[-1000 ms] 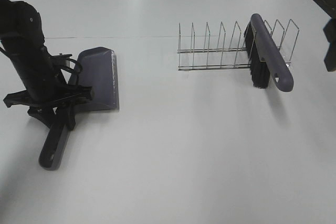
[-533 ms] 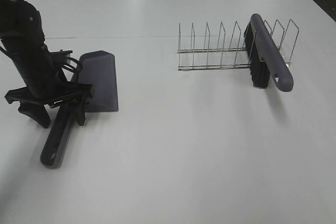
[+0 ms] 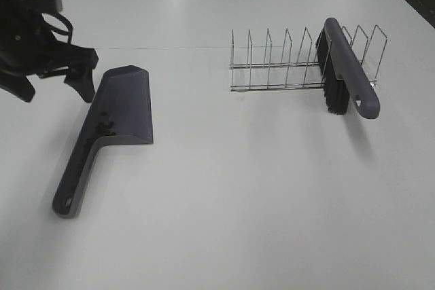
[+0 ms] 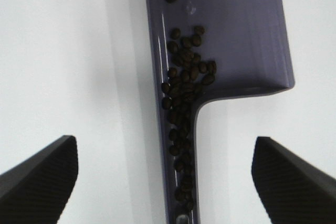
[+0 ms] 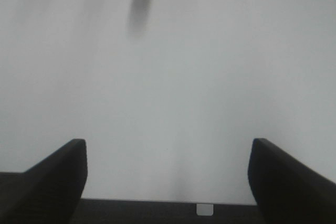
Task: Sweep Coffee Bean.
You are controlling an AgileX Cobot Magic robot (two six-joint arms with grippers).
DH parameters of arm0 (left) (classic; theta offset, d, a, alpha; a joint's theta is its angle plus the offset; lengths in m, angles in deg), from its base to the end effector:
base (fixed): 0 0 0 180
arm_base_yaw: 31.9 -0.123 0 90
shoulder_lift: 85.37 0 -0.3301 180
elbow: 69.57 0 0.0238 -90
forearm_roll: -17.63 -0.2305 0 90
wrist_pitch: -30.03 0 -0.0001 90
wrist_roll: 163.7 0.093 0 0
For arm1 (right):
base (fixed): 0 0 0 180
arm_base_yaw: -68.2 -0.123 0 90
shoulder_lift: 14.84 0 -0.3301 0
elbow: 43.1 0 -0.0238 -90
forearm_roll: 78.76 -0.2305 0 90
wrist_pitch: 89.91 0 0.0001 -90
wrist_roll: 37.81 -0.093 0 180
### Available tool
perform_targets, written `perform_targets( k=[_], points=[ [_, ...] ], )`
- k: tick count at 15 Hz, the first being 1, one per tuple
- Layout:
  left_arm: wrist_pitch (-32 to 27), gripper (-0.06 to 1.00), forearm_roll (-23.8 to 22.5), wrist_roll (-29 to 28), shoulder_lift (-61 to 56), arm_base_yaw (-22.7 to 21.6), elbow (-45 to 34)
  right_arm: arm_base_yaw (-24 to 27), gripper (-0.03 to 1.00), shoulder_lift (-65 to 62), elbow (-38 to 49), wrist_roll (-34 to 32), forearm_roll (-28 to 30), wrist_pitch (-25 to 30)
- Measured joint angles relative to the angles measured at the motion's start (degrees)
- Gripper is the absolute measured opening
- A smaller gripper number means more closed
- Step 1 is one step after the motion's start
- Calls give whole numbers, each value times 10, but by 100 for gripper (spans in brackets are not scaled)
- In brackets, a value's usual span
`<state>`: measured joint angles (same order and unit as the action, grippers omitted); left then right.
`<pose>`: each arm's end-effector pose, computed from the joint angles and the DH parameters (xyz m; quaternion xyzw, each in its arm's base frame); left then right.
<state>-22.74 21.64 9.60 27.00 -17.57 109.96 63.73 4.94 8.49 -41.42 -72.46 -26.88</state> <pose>0.3576 -0.0967 0.2708 0.0485 0.9905 -0.0526 0.1175 -0.0328 -0.0117 0.2662 -0.0109 0.9204 -0.0274 0.3898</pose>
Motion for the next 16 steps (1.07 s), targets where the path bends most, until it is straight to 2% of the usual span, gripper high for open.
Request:
perform_targets(
  k=[2, 3, 6, 10, 12, 16],
  points=[
    [-6, 90, -2, 0, -48, 0, 0, 0, 74, -46, 3, 9, -6, 5],
    [-7, 90, -4, 0, -112, 0, -1, 0, 74, -88, 5, 15, -14, 5],
    [0, 90, -8, -1, -197, 0, -48, 0, 74, -127, 8, 18, -15, 5],
    [74, 90, -21, -5, -380, 0, -224, 0, 74, -133, 8, 25, -15, 5],
    [107, 90, -55, -7, -498, 0, -325, 0, 74, -133, 8, 30, -15, 5],
    [78, 90, -89, -19, -636, 0, -419, 0, 74, -133, 8, 30, -15, 5]
  ],
)
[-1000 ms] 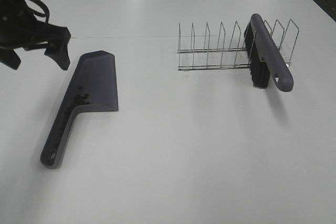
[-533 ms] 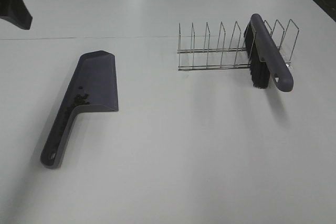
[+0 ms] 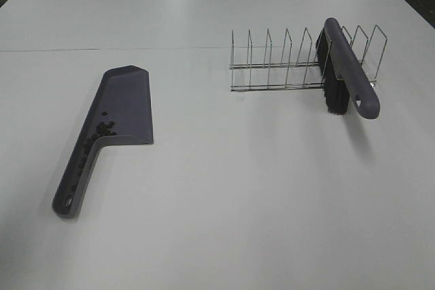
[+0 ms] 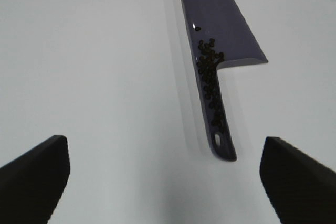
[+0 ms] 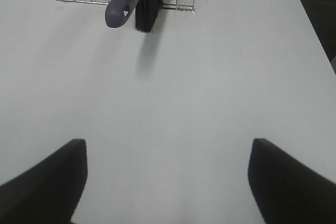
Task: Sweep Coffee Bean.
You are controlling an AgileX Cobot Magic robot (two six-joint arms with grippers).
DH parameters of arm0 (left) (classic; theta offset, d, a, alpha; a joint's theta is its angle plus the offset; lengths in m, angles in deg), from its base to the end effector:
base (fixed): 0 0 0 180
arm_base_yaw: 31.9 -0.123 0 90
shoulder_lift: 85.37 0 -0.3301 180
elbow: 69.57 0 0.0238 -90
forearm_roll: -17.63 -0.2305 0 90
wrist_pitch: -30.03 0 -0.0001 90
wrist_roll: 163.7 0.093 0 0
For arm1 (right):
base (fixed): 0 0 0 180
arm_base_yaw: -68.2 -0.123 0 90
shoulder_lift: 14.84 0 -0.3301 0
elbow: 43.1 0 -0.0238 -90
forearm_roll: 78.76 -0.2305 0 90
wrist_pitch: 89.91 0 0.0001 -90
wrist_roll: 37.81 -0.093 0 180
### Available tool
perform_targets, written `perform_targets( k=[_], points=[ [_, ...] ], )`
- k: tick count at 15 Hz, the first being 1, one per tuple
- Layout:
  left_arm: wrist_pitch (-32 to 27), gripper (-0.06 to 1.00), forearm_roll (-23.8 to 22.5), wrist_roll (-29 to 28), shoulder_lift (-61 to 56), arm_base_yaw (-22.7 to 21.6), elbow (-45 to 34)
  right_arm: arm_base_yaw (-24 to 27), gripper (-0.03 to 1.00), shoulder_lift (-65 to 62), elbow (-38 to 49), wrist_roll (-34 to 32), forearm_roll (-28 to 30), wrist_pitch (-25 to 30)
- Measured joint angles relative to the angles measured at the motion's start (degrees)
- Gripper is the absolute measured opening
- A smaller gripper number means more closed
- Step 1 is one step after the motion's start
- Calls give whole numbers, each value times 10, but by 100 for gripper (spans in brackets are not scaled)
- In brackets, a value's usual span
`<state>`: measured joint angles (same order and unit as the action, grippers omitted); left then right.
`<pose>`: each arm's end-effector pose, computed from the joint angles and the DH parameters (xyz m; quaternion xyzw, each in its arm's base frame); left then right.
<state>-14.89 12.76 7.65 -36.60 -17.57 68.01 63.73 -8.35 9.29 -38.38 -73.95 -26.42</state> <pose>0.0767 -0.0138 0.3234 0.0626 0.9247 -0.0361 0.3737 -0.0639 -0.0120 0.2502 -0.0281 0.8750 -0.0207 0.4829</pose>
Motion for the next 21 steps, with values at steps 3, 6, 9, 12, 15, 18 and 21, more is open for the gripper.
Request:
perform_targets(
  k=[3, 6, 9, 12, 15, 18, 21],
  points=[
    [-35, 90, -17, -2, -107, 0, -28, 0, 74, 0, 0, 0, 0, 0],
    [-89, 90, -27, -2, -217, 0, -48, 0, 74, 0, 0, 1, 0, 0],
    [-90, 90, -26, -2, -304, 0, -49, 0, 74, 0, 0, 1, 0, 0],
    [-99, 90, -24, -2, -356, 0, -49, 0, 74, 0, 0, 1, 0, 0],
    [-163, 90, 1, 3, -384, 0, -53, 0, 74, 0, 0, -1, 0, 0],
    [-167, 90, 40, 44, -386, 0, -56, 0, 74, 0, 0, -1, -6, 0],
    [-167, 90, 95, 96, -386, 0, -60, 0, 74, 0, 0, -1, -15, 0]
  ],
)
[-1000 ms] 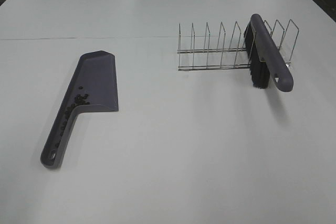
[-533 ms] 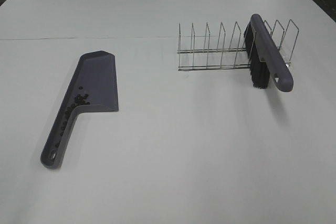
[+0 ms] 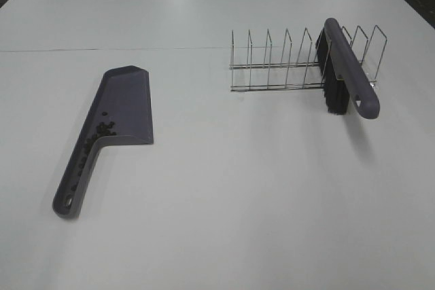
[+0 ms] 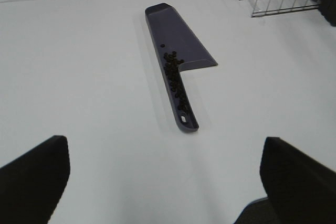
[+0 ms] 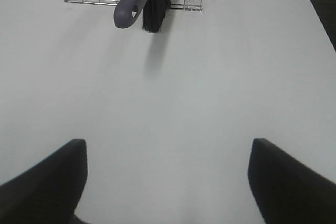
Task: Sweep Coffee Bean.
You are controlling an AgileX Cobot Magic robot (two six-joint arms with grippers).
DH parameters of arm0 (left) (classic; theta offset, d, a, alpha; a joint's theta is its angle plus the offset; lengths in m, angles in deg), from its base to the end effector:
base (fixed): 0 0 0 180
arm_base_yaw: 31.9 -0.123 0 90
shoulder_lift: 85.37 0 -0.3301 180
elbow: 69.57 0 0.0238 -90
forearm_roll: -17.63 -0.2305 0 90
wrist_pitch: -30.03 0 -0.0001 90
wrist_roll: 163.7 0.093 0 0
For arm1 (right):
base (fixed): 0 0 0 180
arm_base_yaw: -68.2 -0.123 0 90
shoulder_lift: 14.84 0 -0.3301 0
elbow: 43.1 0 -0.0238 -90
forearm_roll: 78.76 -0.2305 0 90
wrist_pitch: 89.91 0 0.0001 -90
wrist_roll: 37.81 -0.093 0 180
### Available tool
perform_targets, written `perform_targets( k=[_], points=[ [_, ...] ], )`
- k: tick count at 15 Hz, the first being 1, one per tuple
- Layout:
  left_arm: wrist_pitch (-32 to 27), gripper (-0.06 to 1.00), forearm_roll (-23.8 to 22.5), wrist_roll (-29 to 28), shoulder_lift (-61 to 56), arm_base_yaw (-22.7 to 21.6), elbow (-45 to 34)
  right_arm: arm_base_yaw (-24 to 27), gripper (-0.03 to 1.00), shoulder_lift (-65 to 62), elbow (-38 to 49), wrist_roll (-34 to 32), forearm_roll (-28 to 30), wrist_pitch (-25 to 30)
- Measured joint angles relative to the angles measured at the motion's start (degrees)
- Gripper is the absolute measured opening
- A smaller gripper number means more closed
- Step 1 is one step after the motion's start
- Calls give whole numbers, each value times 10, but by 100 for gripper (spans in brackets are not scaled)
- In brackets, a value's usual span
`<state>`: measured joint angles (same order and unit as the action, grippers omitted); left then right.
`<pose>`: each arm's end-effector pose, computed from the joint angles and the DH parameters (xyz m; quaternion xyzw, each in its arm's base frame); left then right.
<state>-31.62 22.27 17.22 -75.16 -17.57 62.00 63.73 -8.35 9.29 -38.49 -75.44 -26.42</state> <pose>-0.0601 0.0085 0.2750 0.1160 0.8588 -0.0983 0.4893 -0.0640 -0.0098 0.2501 -0.0278 0.8754 -0.0073 0.4826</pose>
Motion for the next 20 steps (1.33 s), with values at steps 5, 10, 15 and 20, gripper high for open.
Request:
perform_targets(
  k=[5, 10, 15, 20],
  points=[
    [0, 90, 3, 4, 0, 0, 0, 0, 74, 0, 0, 0, -1, 0],
    [0, 90, 4, 6, 0, 0, 0, 0, 74, 0, 0, 0, -1, 0],
    [0, 90, 5, 6, 0, -77, 0, 0, 74, 0, 0, 0, -1, 0],
    [1, 90, 5, 6, -22, -127, 0, 0, 74, 0, 0, 0, -1, 0]
  ],
)
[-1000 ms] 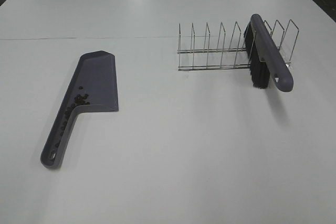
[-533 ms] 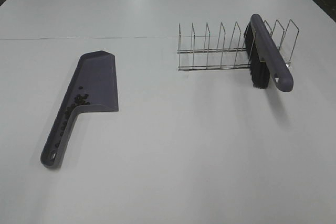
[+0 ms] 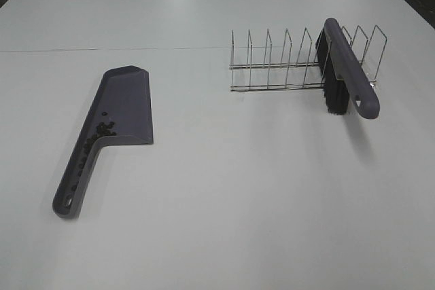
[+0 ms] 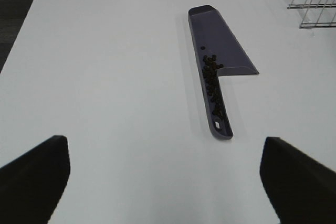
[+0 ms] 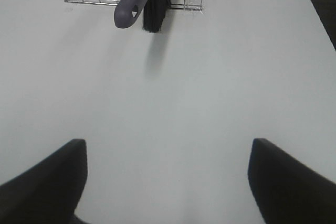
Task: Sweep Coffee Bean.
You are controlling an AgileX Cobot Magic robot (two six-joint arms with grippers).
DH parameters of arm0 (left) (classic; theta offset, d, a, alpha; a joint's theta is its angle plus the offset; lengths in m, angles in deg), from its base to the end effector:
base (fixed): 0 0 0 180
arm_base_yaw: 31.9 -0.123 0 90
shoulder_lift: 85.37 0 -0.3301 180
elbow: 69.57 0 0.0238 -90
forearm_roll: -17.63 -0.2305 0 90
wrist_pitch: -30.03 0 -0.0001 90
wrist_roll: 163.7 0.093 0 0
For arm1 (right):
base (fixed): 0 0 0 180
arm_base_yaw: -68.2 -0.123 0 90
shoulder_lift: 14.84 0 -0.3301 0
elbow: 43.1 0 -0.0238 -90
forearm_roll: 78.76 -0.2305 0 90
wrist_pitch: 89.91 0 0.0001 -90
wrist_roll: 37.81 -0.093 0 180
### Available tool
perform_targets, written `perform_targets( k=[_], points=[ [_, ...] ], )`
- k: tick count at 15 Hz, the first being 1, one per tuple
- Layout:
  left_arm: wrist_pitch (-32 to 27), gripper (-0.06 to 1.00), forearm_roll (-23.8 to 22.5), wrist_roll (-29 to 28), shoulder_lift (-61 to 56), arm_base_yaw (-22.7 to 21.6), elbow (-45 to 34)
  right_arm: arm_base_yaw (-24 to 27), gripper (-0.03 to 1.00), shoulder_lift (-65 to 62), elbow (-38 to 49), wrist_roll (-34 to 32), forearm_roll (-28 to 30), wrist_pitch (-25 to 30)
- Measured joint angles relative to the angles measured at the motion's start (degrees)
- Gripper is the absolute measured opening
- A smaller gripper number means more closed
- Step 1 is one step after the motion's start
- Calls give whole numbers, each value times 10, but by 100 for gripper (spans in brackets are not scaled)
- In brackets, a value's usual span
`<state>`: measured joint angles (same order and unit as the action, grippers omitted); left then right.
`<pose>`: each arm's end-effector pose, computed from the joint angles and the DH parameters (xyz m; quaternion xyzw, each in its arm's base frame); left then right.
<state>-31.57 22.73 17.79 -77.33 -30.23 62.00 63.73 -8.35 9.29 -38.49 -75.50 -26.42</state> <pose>-0.0662 -0.0053 0.2728 0.0256 0.8563 -0.0453 0.5139 -0.0640 -0.0098 0.2501 -0.0278 0.8754 -0.0067 0.4826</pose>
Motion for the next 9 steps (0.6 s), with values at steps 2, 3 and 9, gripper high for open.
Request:
perform_targets(
  k=[2, 3, 9],
  points=[
    [-1, 90, 0, 0, -15, -2, 0, 0, 74, 0, 0, 0, 0, 0],
    [-1, 90, 0, 0, -16, -2, 0, 0, 74, 0, 0, 0, 0, 0],
    [-1, 90, 0, 0, -17, -3, 0, 0, 74, 0, 0, 0, -1, 0]
  ],
)
